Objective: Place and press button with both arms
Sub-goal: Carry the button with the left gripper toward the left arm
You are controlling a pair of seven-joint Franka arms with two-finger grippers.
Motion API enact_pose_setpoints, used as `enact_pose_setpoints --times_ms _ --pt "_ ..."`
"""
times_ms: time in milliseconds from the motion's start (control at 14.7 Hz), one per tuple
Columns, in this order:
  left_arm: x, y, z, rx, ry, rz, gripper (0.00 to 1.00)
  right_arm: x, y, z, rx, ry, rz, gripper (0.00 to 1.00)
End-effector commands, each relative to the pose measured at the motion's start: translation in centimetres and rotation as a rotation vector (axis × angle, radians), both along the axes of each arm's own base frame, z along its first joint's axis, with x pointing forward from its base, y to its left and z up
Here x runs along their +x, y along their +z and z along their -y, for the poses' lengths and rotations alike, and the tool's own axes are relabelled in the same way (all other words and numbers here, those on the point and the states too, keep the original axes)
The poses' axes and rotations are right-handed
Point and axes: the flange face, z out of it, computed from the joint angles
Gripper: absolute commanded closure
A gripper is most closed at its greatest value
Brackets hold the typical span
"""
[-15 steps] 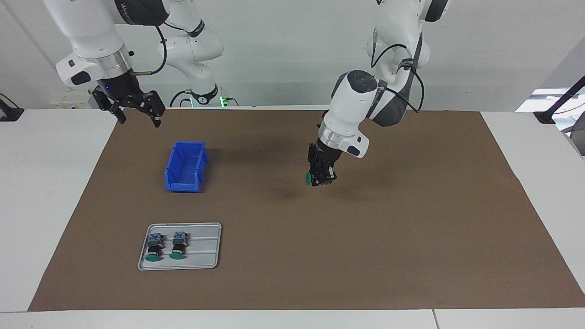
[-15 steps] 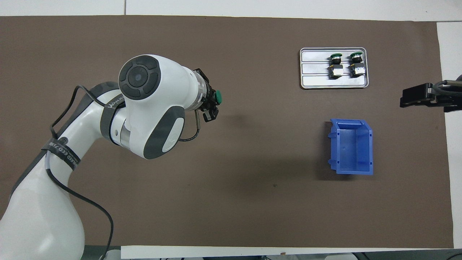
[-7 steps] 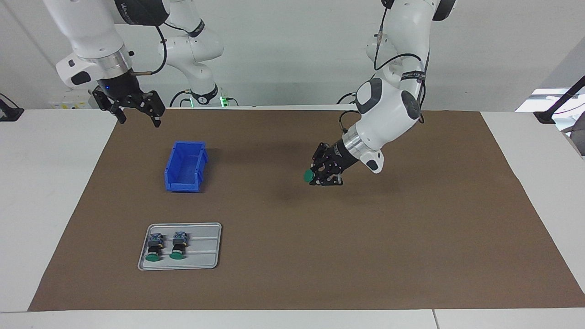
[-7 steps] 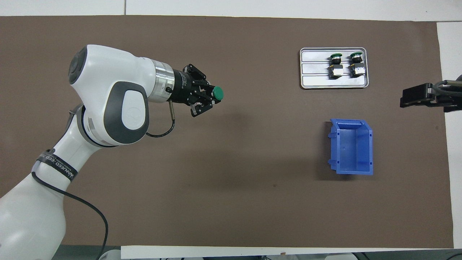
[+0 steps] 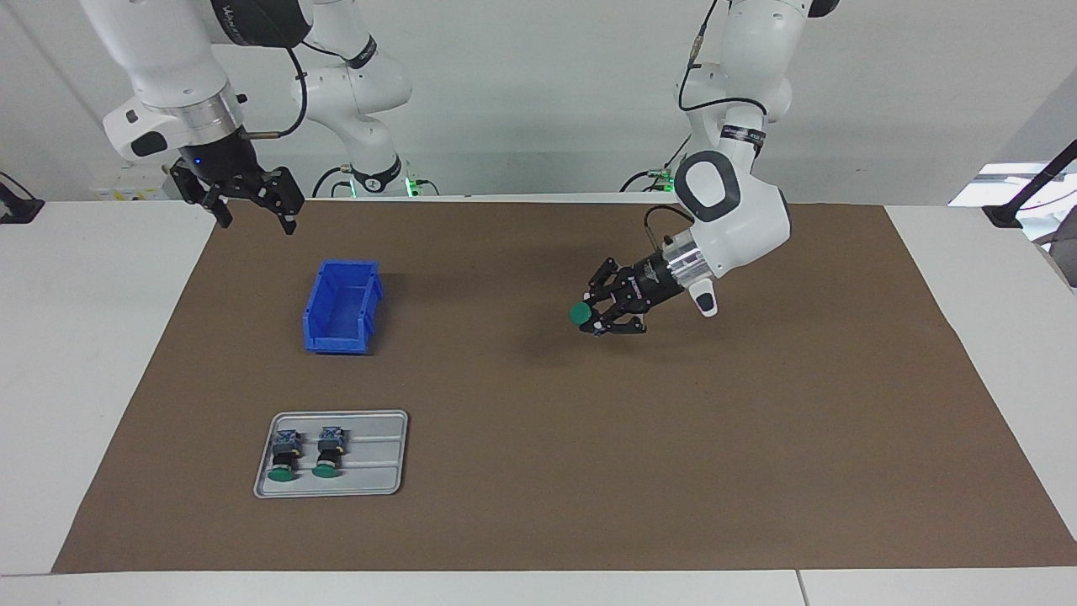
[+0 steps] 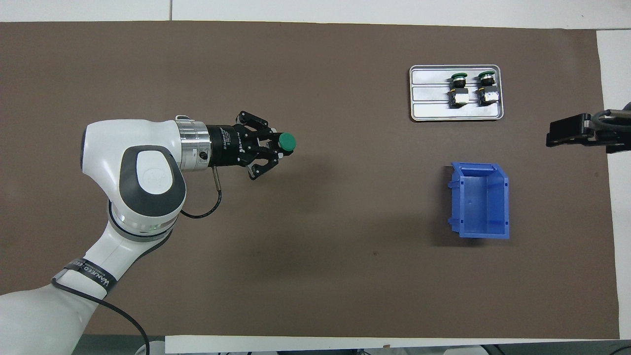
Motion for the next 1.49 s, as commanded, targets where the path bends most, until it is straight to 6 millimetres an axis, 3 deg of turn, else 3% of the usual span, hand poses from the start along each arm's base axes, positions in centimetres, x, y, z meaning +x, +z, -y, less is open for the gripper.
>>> enact_pose_setpoints --times_ms 0,136,408,611,951,1019,1223,1427 --pt "0.1 -3.0 -1.8 -0.13 -0.071 0.032 1.0 -0.6 0.1 0.3 0.006 0.007 -0.002 0.01" --pt "0.1 -5.3 -1.3 -0.213 -0.12 0.087 1.0 -0.6 0.1 0.3 0.006 0.007 -0.002 0.01" --pt "0.0 -6.5 -0.8 -0.231 -0.167 0.177 1.0 -0.6 0.1 0.3 0.006 0.009 -0.002 0.01" --pt "-1.0 -11.7 0.9 -0.274 -0.163 0.21 1.0 -0.6 0.1 0.3 0.006 0.009 -0.002 0.01" --pt "-0.8 -13.1 1.9 -0.365 -0.093 0.167 1.0 -0.6 0.1 0.2 0.006 0.01 -0.002 0.01" --pt "-1.2 -12.8 3.0 -0.364 -0.111 0.173 1.0 -0.6 0.1 0.3 0.006 0.007 -0.002 0.01" --pt "-1.3 -12.9 3.3 -0.355 -0.111 0.177 1.0 -0.6 0.1 0.3 0.006 0.009 -0.002 0.01" --pt "-2.6 -15.1 5.2 -0.387 -0.074 0.158 1.0 -0.5 0.0 0.3 0.005 0.009 -0.004 0.01"
